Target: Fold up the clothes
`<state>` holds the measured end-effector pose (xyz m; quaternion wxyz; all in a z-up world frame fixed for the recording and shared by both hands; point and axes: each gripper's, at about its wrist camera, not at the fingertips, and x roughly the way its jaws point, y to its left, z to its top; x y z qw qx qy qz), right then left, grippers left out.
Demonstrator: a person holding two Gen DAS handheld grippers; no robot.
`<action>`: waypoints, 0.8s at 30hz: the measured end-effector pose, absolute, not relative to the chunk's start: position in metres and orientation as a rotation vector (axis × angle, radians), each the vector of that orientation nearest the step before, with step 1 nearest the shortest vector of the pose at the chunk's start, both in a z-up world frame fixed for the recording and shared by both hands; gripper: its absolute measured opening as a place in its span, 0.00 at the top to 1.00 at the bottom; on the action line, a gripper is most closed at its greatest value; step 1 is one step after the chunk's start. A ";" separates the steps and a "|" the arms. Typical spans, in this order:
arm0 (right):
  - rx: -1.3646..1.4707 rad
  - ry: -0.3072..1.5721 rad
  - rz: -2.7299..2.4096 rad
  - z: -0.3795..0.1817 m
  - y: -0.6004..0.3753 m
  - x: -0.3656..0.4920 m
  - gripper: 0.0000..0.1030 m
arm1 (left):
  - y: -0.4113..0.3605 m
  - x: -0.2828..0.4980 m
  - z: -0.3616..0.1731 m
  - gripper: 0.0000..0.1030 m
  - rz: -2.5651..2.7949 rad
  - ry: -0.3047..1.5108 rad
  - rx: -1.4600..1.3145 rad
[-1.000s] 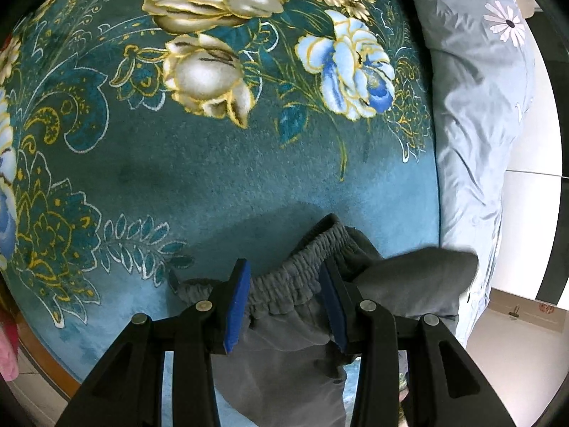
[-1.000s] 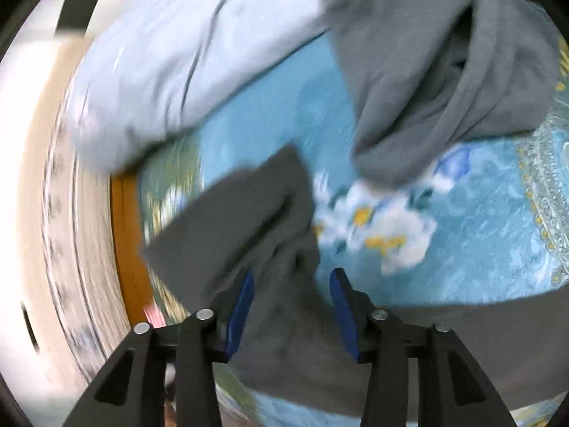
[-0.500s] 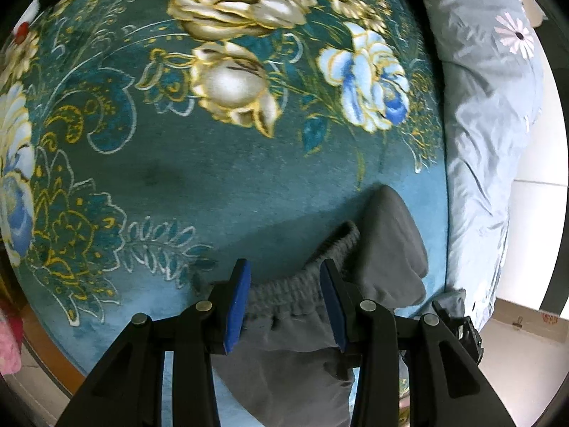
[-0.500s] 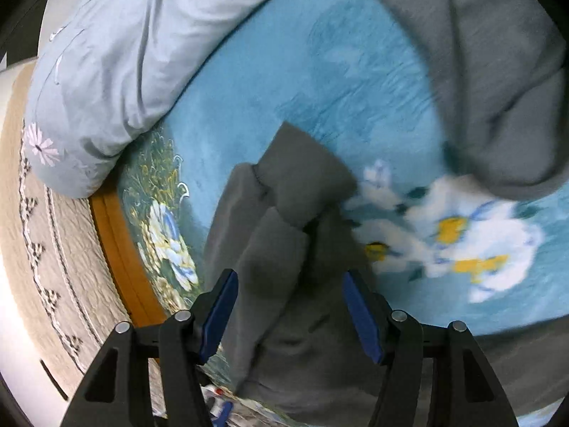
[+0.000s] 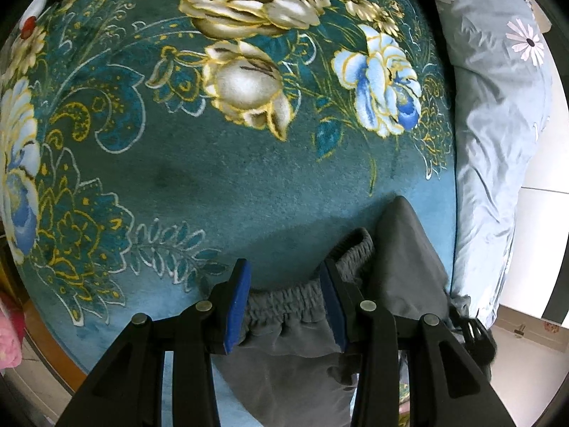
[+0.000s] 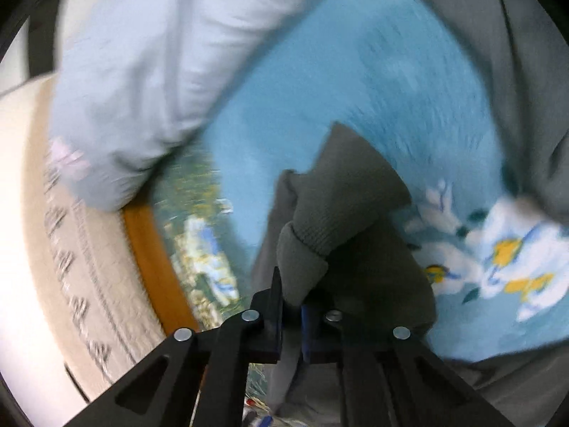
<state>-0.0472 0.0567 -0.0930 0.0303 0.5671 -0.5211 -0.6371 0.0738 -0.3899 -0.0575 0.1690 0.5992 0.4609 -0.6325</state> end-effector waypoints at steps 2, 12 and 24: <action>1.668 -1.498 -2.067 -0.061 0.075 -0.029 0.93 | -0.384 0.069 -0.060 0.60 -1.805 1.310 1.719; 1.540 -1.169 -2.742 0.065 0.237 0.100 0.94 | -0.351 0.051 -0.057 0.60 -1.871 1.275 1.797; 1.992 -1.154 -2.914 0.010 0.372 0.175 0.94 | -0.338 0.007 -0.054 0.60 -1.952 1.114 1.866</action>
